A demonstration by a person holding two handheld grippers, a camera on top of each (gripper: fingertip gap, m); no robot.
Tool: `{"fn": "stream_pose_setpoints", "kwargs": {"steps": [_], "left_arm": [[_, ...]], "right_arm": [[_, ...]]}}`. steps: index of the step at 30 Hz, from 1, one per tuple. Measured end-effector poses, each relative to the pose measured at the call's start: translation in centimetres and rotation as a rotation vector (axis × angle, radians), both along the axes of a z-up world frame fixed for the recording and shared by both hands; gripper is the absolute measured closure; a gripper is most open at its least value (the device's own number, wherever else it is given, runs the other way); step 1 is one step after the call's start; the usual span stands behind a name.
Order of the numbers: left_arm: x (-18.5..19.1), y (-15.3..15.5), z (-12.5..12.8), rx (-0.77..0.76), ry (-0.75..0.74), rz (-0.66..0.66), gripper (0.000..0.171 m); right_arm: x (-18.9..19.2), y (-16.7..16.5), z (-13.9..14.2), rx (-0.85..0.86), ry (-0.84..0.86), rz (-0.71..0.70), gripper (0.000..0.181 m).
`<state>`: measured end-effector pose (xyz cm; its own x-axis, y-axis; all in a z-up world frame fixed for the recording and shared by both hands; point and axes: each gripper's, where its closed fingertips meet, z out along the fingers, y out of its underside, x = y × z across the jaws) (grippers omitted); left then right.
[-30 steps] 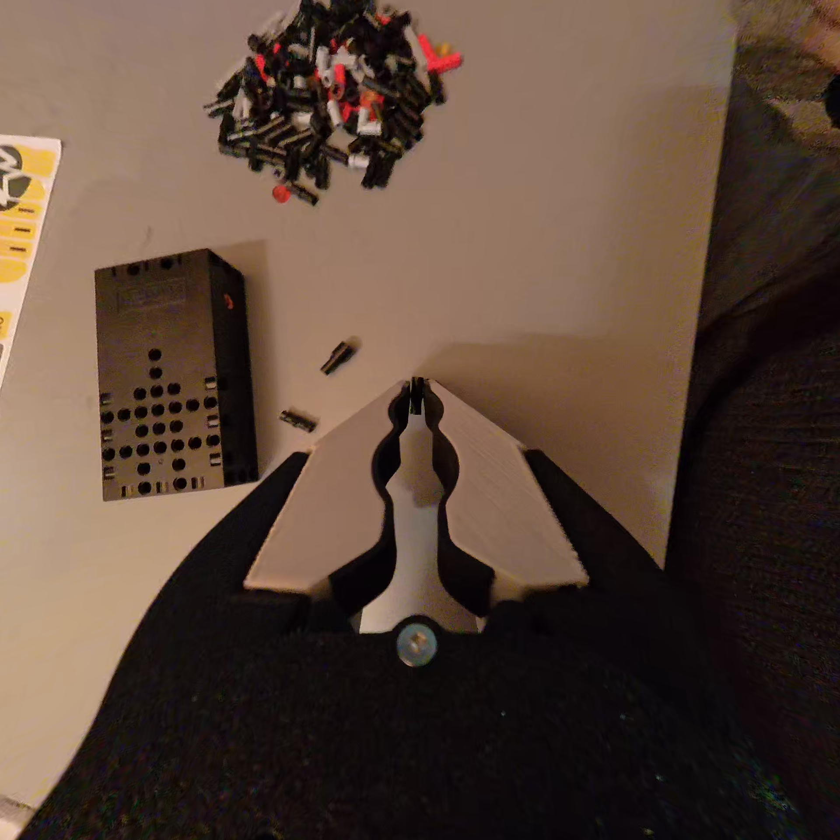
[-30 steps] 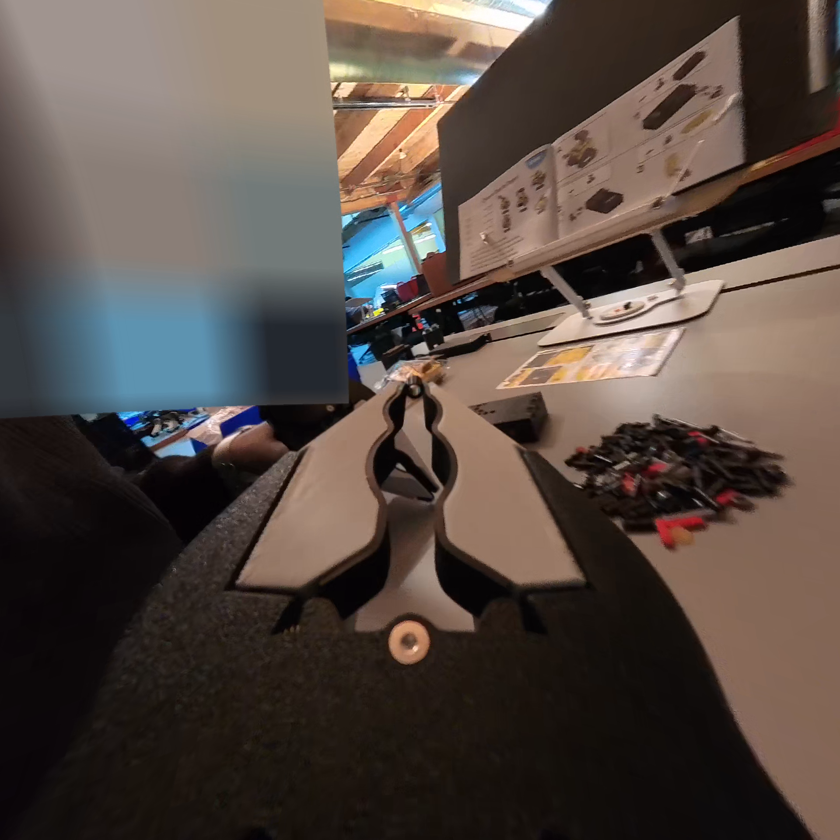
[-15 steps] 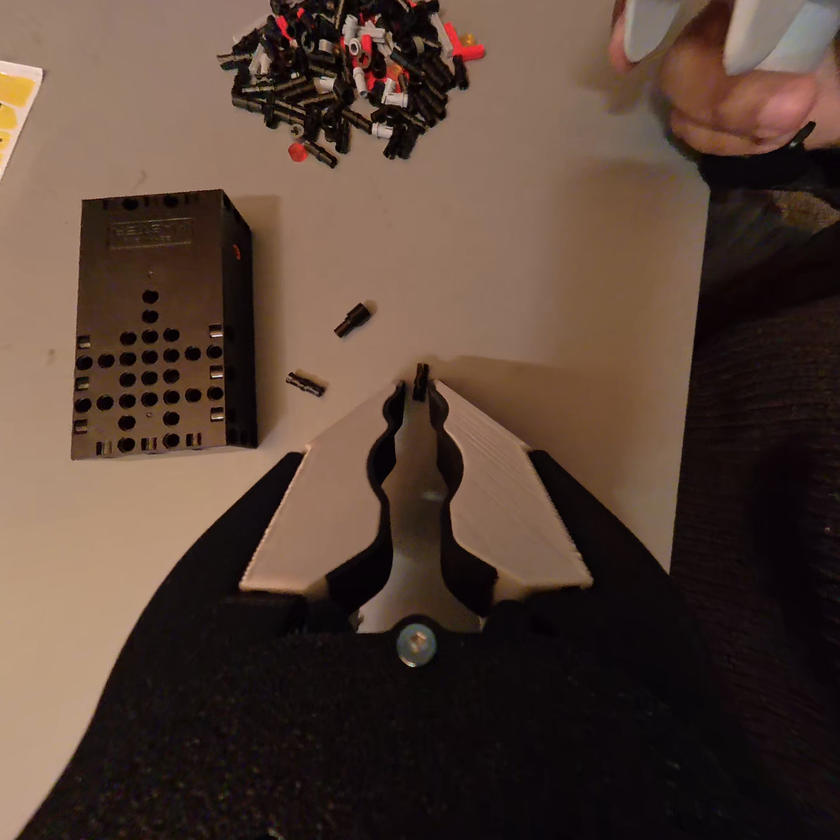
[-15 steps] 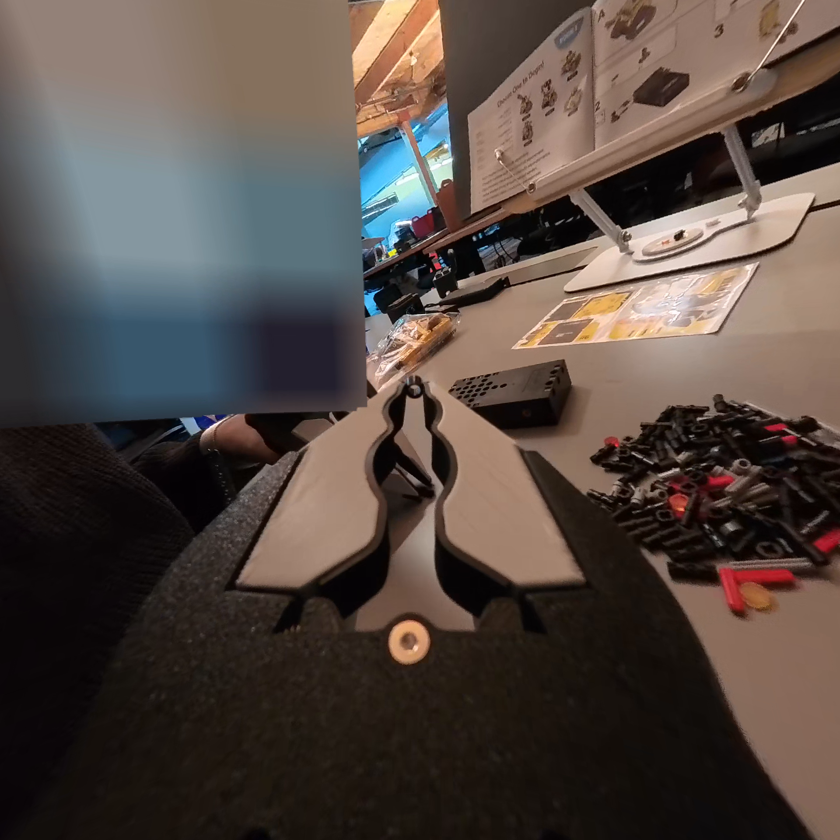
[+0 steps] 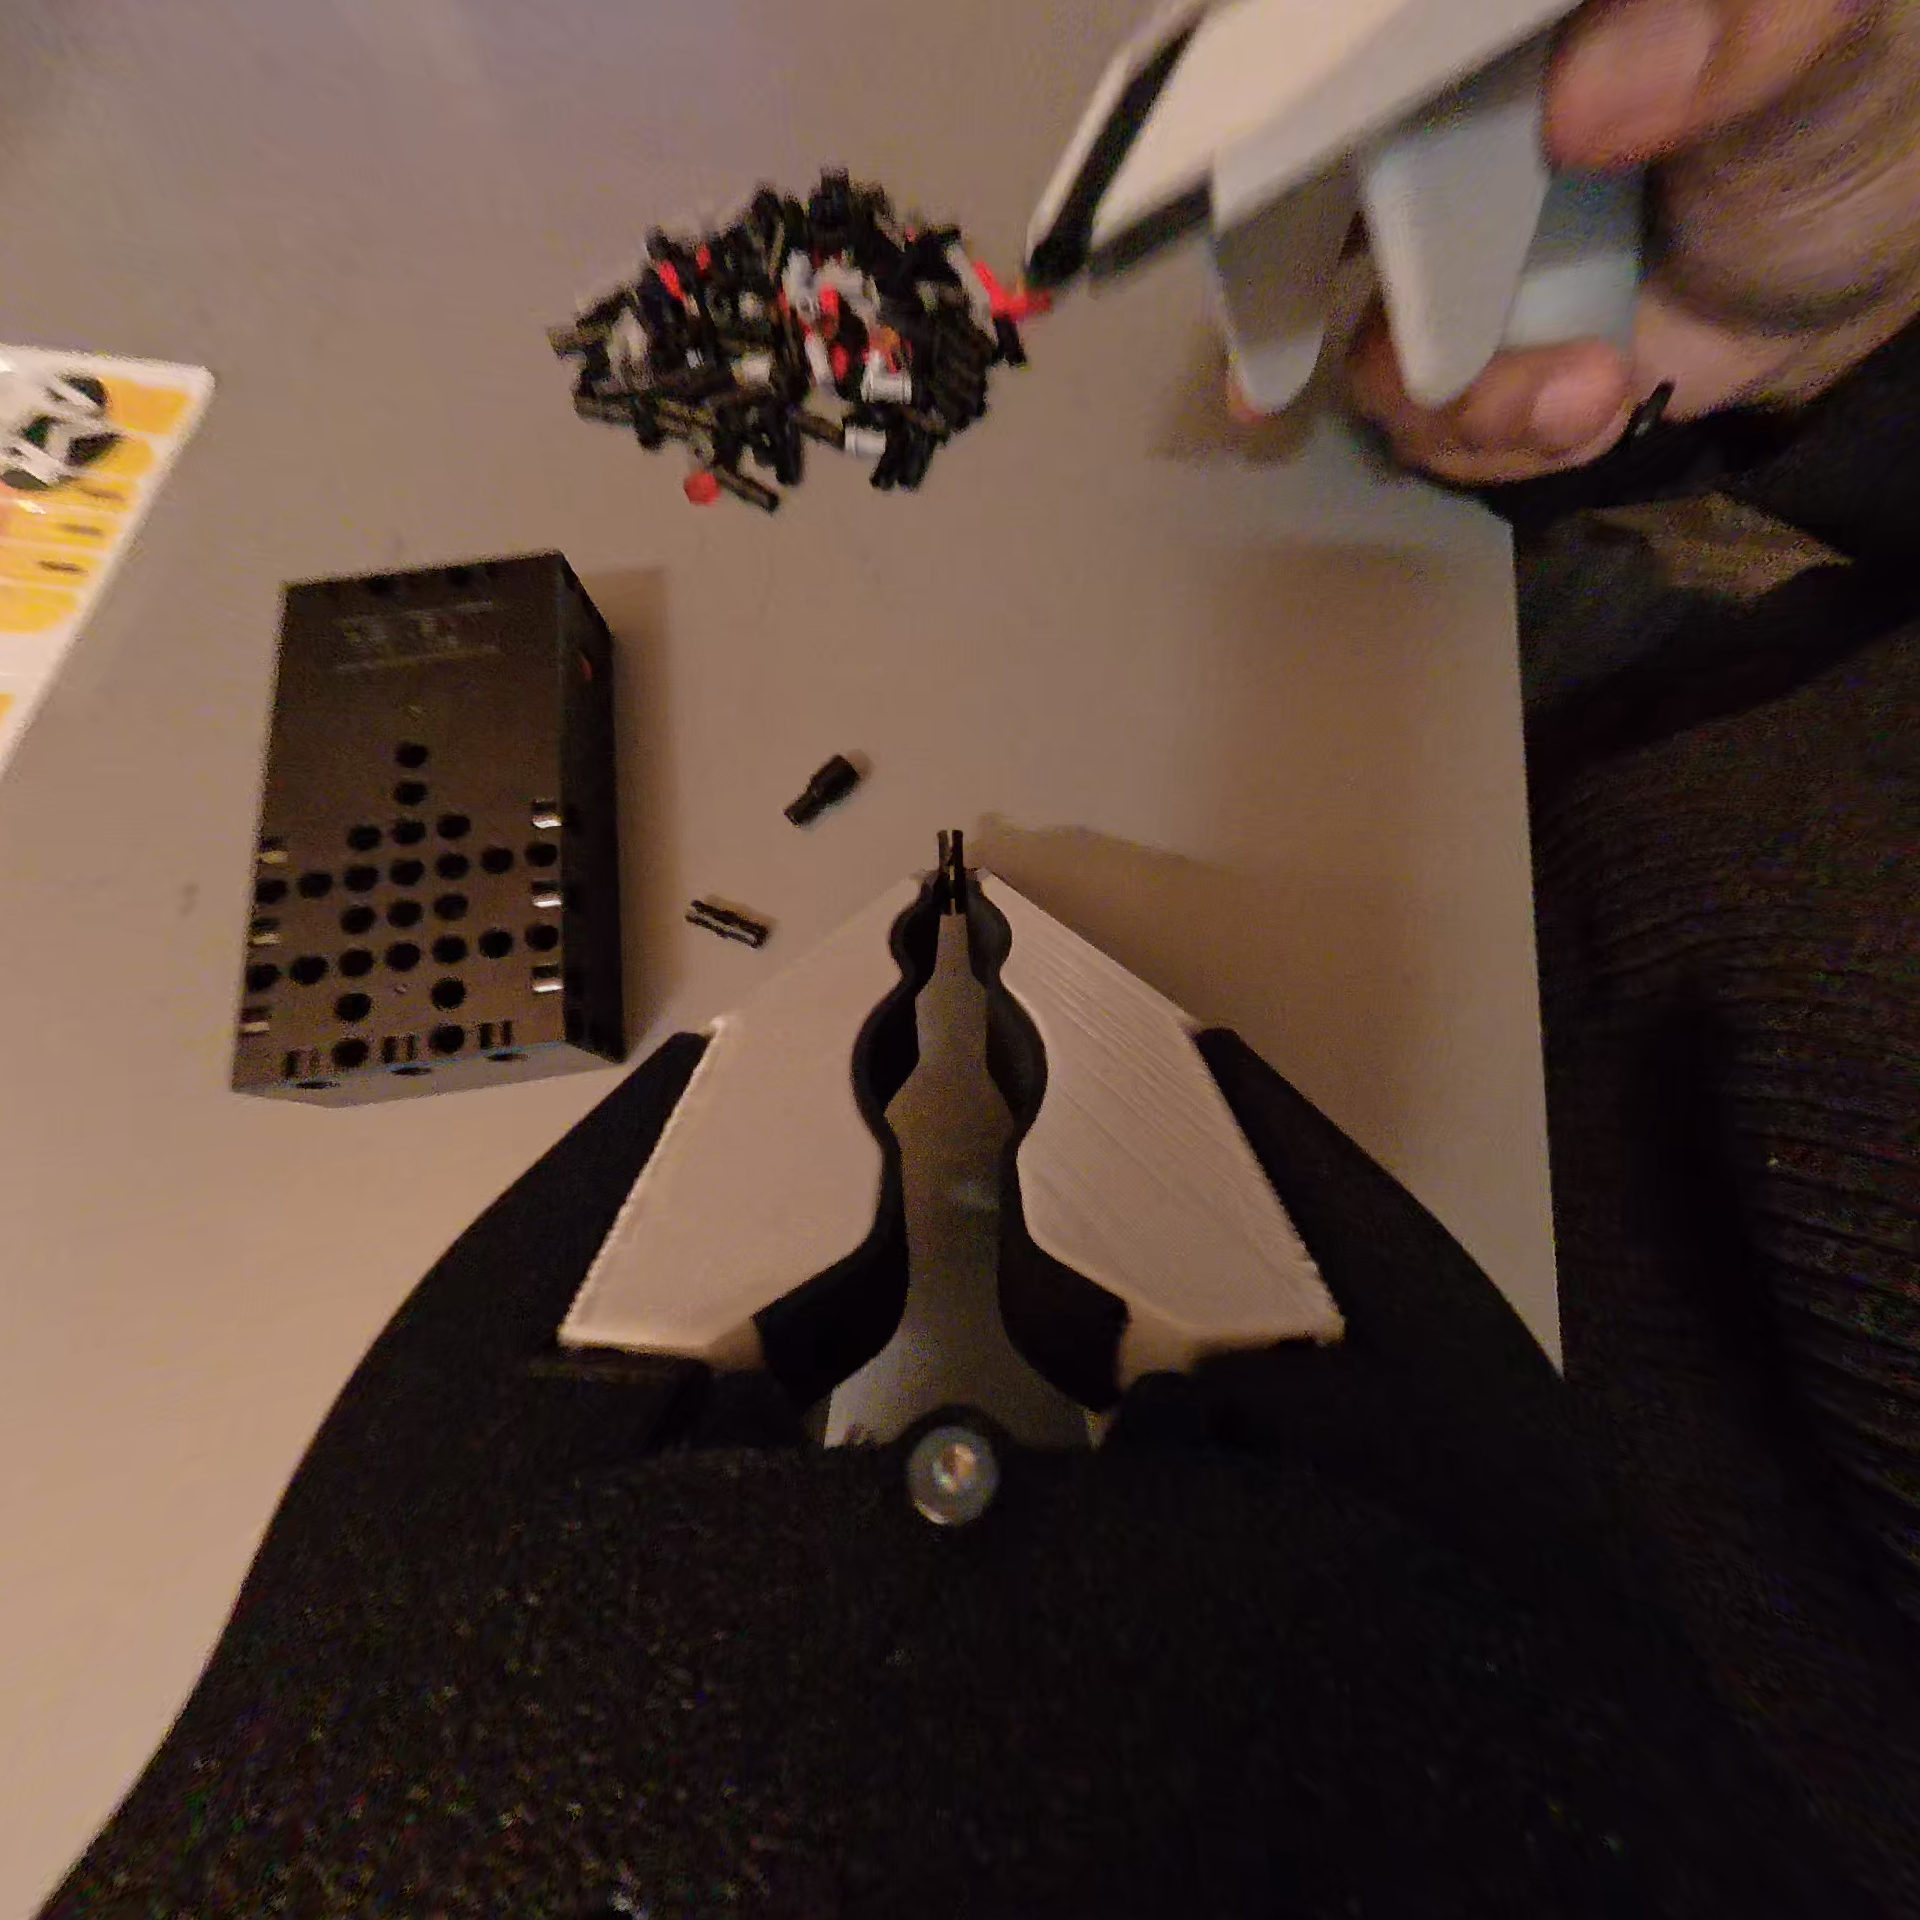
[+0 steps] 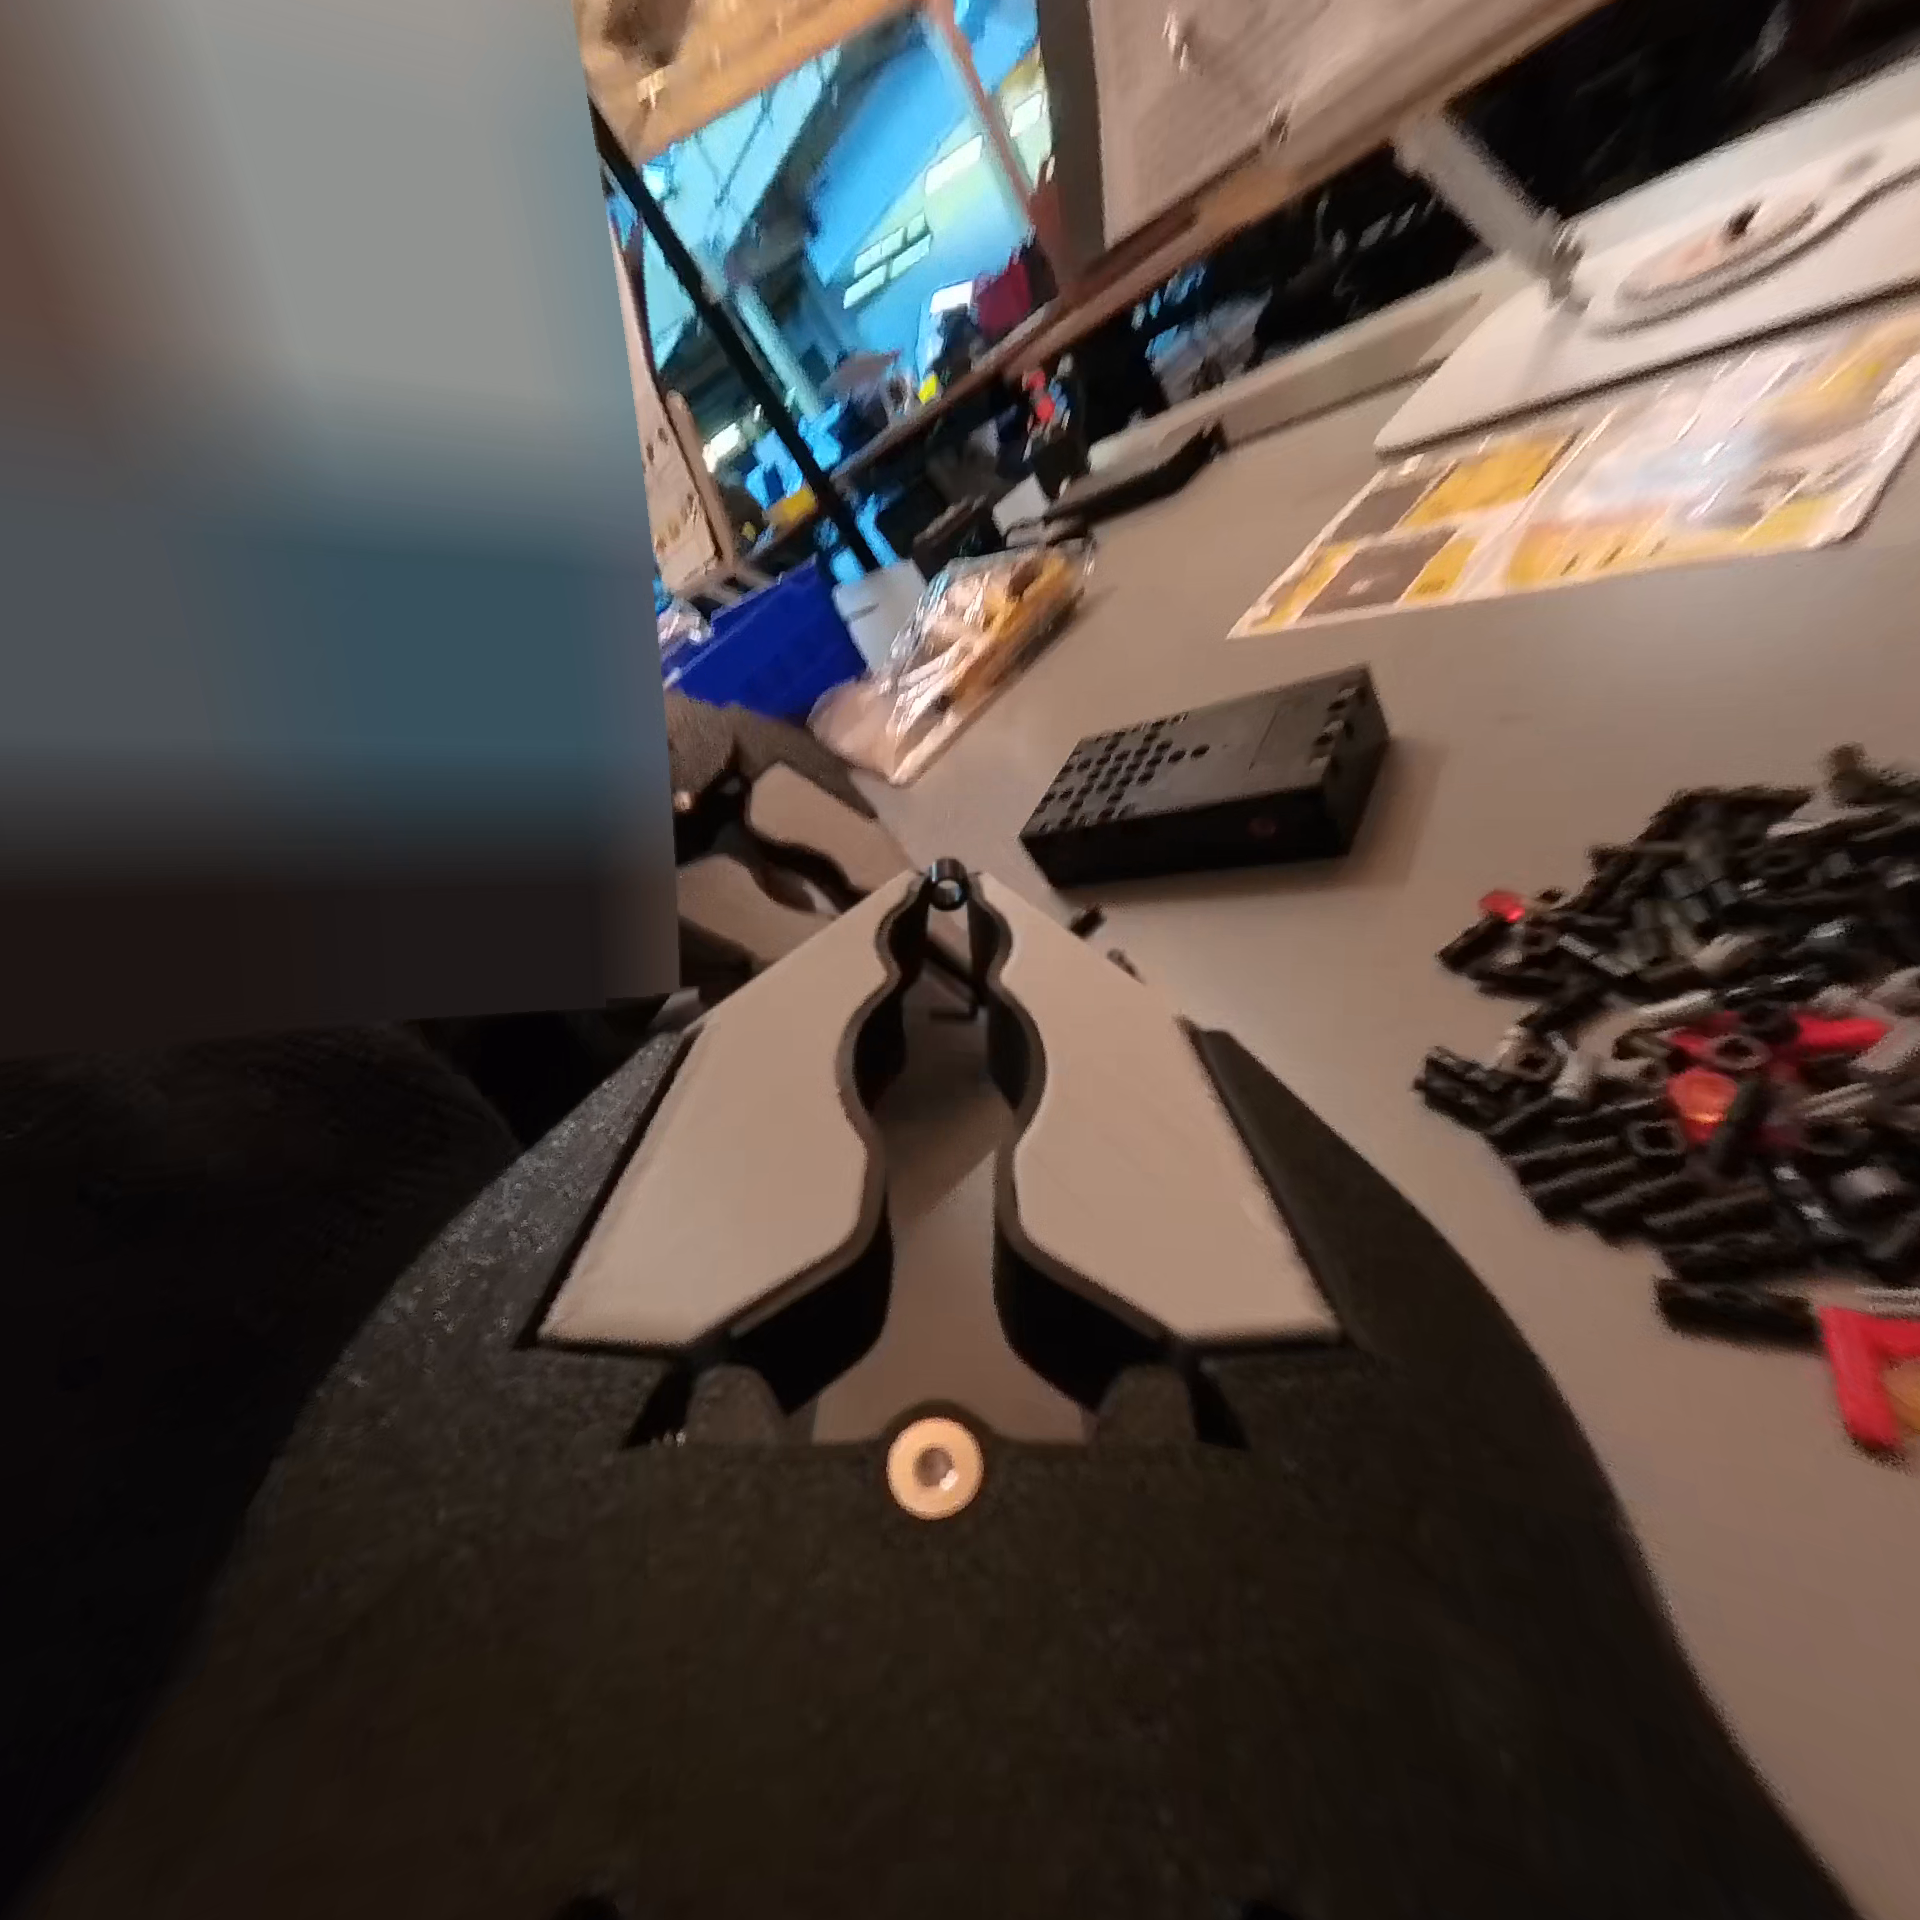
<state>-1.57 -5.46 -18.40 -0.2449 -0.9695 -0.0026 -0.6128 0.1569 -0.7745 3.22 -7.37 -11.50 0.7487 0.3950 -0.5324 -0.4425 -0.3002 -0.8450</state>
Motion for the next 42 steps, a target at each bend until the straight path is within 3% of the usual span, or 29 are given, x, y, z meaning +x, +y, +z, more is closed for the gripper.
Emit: {"fn": "stream_pose_setpoints", "kwargs": {"steps": [4,10,22,42], "left_arm": [[-0.2,-1.2,2.6,-0.022,-0.138,-0.083,0.168],[-0.5,-2.8,4.6,0.118,-0.297,-0.172,0.168],[-0.9,-3.4,4.2,0.091,-0.279,-0.215,0.169],[-0.9,-3.9,3.8,0.067,-0.259,-0.241,0.169]], "right_arm": [[-2.6,0.1,-1.8,-0.131,0.017,0.169,0.174],[-4.5,-0.6,-3.0,-0.208,-0.010,0.301,0.174],[-5.4,-1.5,-3.0,-0.227,0.028,0.409,0.174],[-5.4,-1.6,-2.9,-0.222,0.032,0.418,0.174]]}}
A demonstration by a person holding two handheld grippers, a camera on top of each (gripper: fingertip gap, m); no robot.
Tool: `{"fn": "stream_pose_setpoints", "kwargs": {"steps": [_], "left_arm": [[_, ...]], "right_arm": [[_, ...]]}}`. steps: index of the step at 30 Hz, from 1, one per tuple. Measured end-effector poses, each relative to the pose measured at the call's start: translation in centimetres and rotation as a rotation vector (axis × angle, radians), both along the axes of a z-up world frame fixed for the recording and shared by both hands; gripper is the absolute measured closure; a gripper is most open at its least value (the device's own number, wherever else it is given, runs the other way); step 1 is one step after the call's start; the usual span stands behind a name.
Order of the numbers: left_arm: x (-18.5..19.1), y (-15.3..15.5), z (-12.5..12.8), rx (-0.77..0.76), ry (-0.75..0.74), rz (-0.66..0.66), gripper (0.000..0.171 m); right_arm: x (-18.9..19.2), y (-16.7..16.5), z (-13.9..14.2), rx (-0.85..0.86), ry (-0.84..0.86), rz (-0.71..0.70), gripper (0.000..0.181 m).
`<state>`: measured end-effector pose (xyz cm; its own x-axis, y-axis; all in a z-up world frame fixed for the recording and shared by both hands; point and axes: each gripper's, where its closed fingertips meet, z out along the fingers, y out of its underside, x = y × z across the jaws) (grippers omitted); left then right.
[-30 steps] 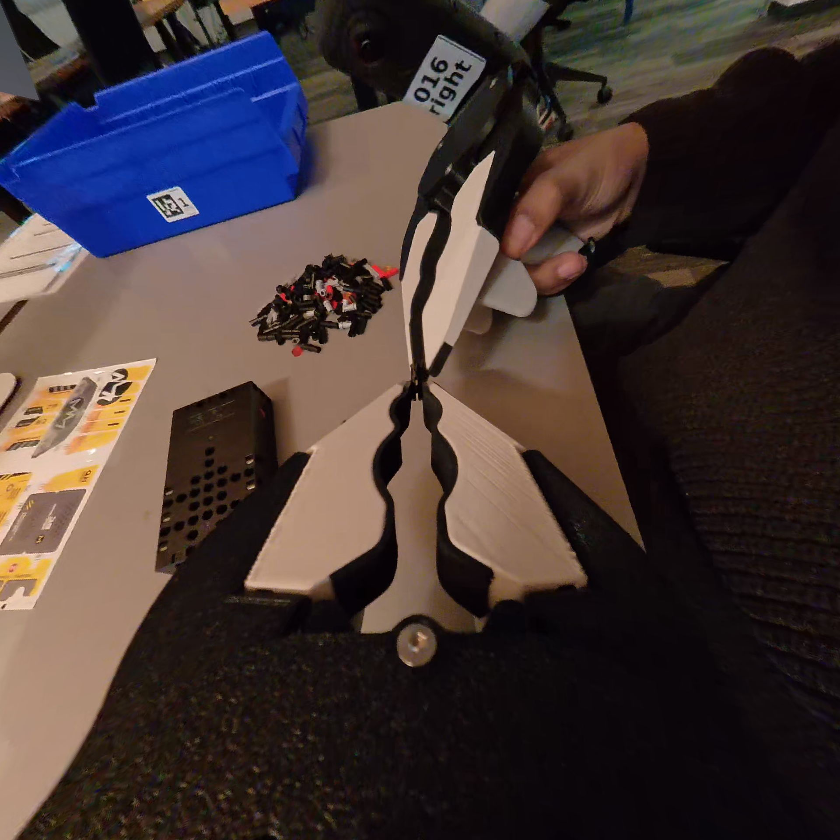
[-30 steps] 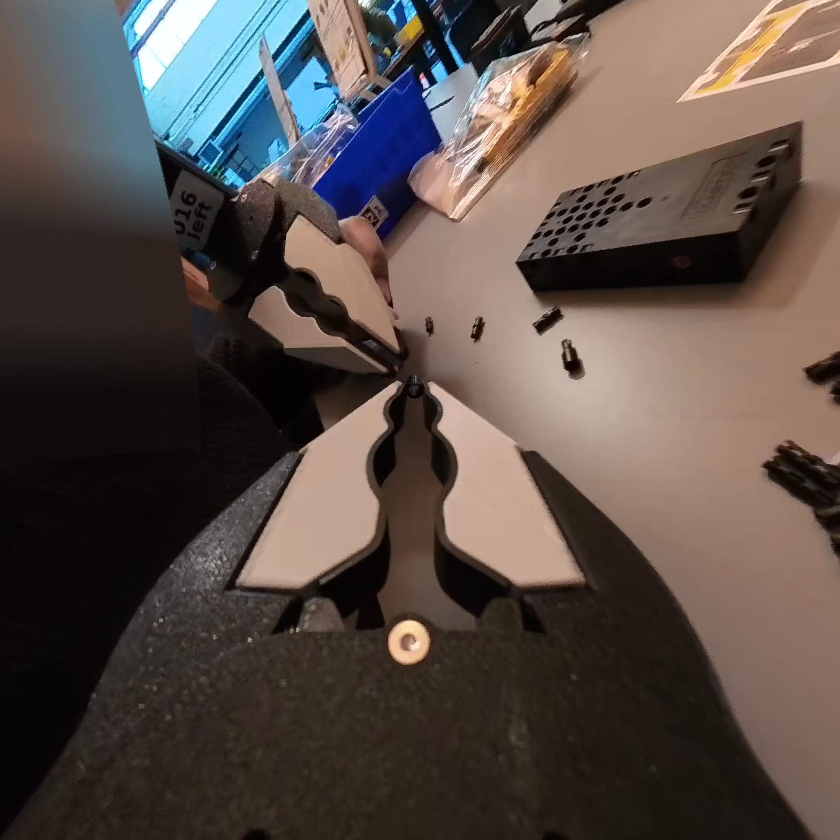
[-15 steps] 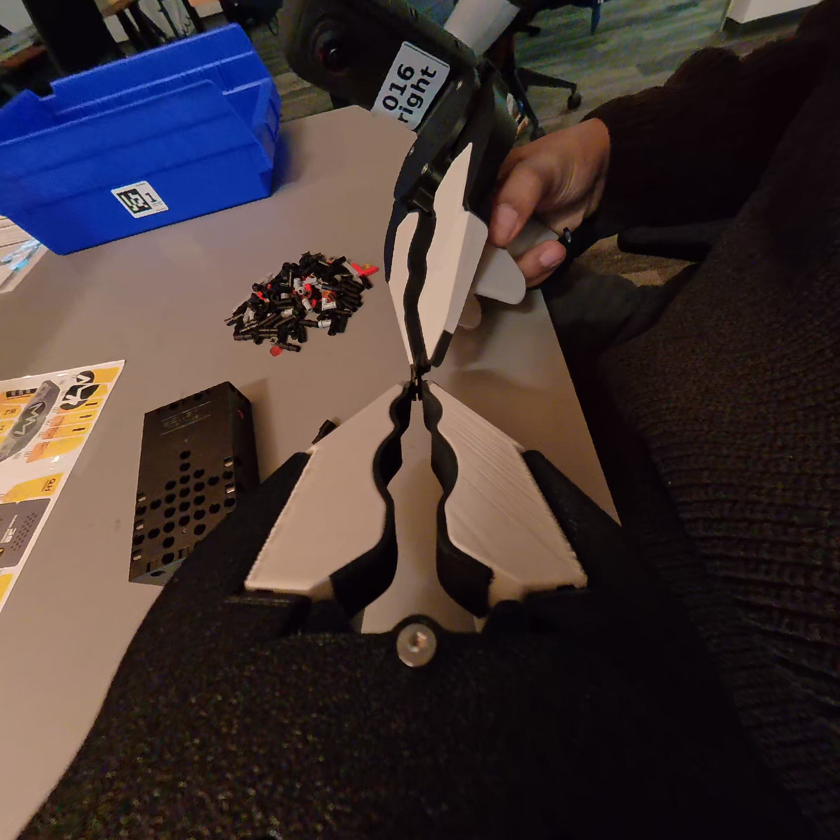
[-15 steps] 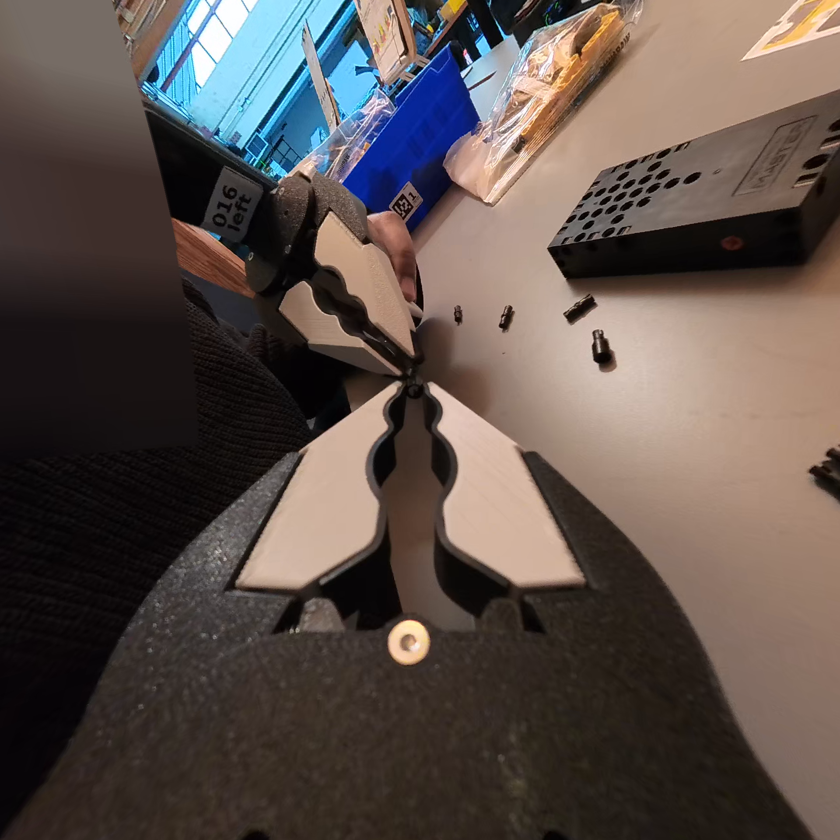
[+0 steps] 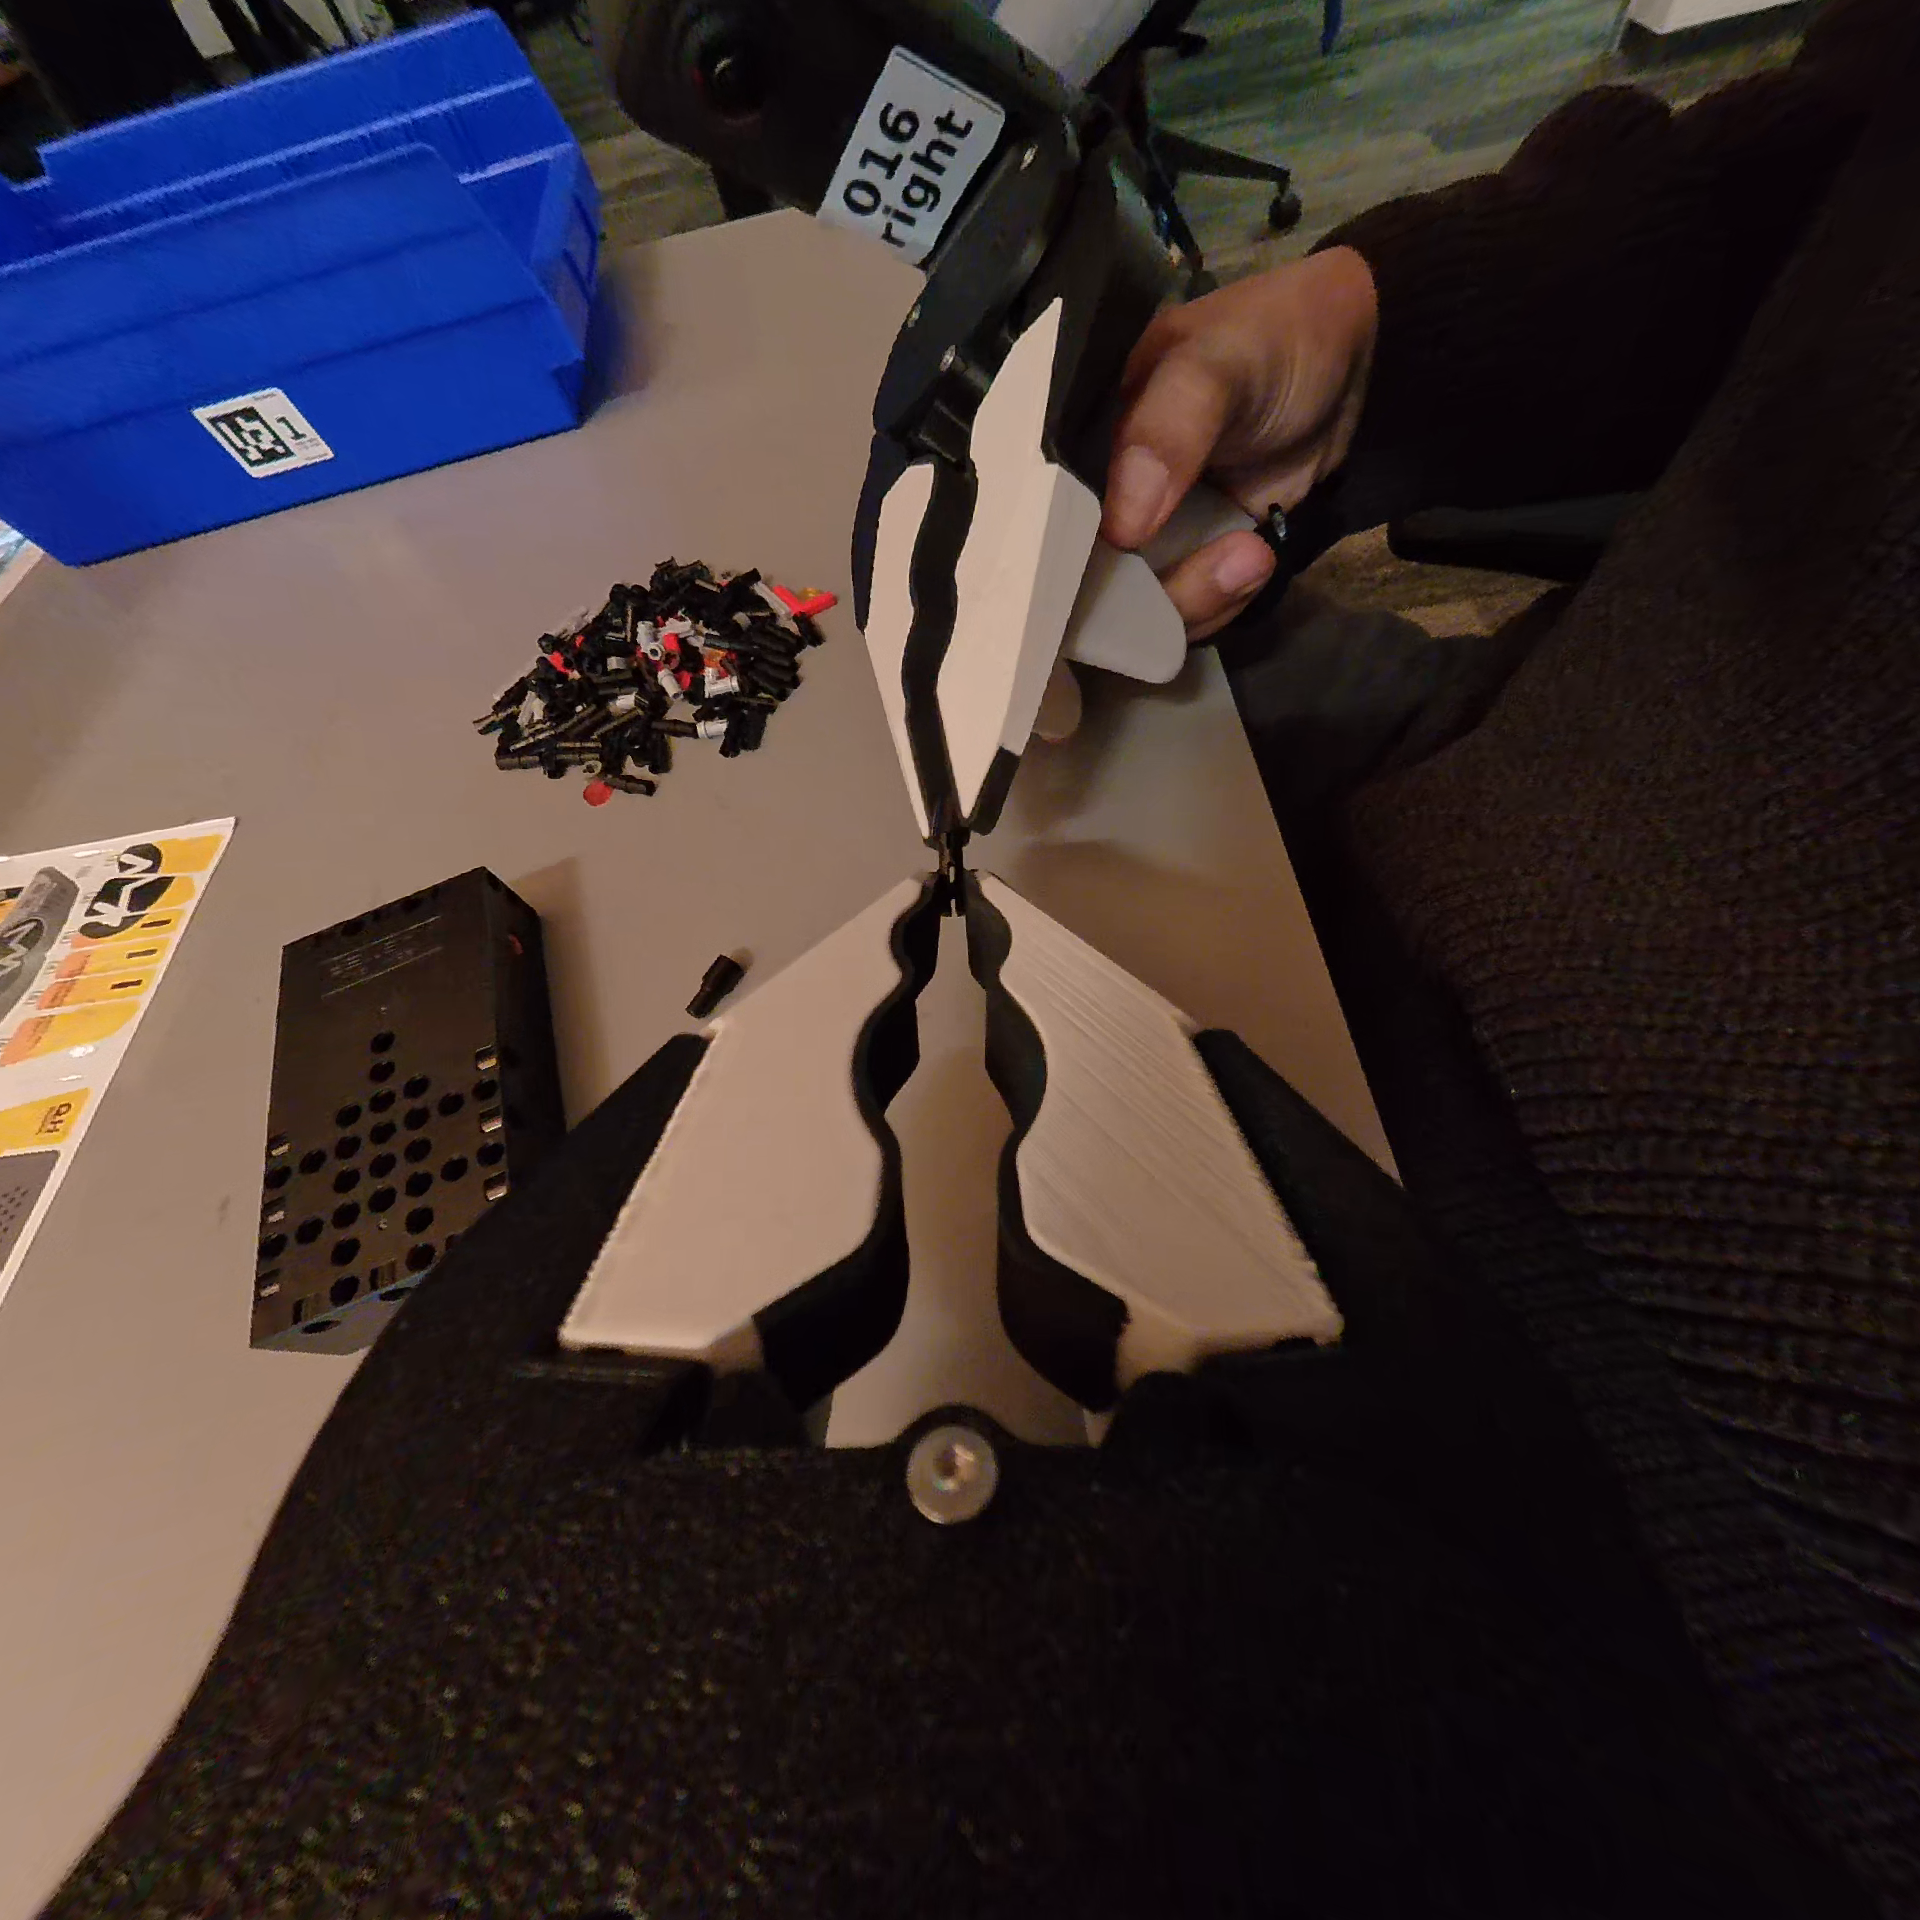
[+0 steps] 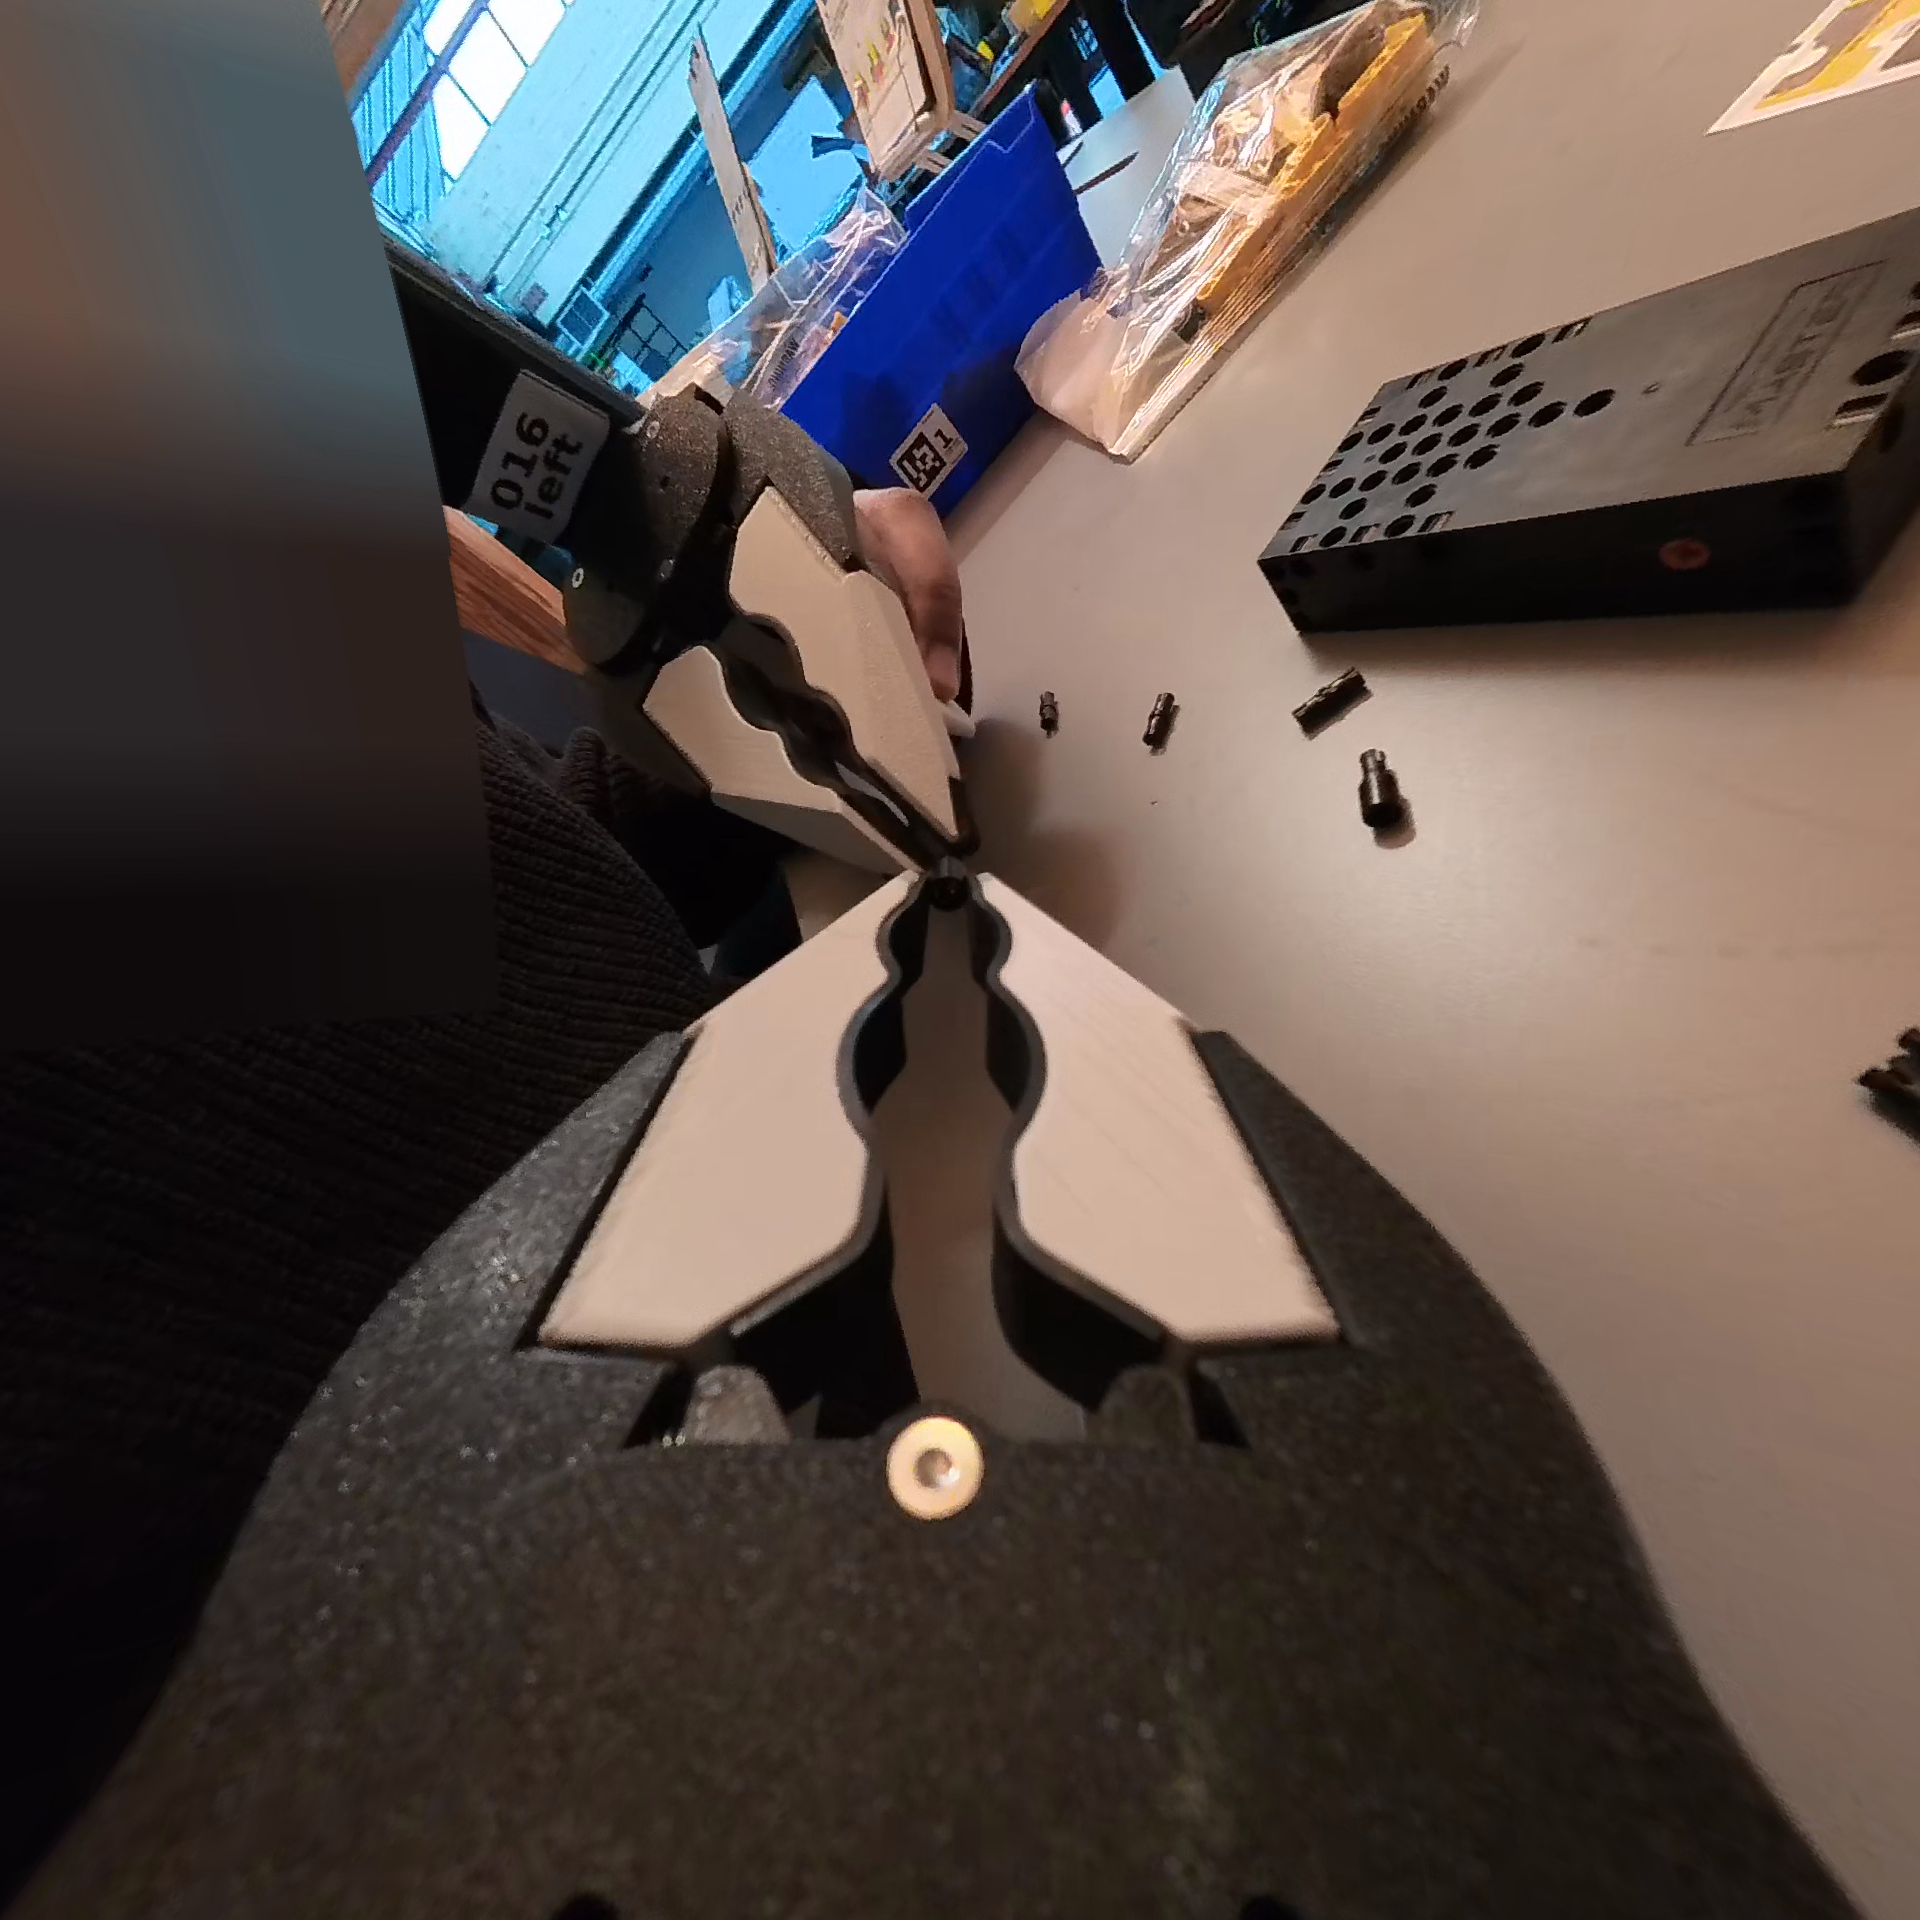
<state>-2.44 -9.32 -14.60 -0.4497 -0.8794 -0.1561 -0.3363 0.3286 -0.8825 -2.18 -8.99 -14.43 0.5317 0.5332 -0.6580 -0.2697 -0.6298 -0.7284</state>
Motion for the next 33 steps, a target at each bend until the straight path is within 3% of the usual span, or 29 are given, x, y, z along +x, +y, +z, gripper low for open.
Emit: {"fn": "stream_pose_setpoints", "kwargs": {"steps": [33], "left_arm": [[-0.8,-0.9,-1.3,0.055,0.063,-0.071,0.169]], "right_arm": [[-0.8,-1.0,-1.6,-0.085,-0.060,0.105,0.174]]}}
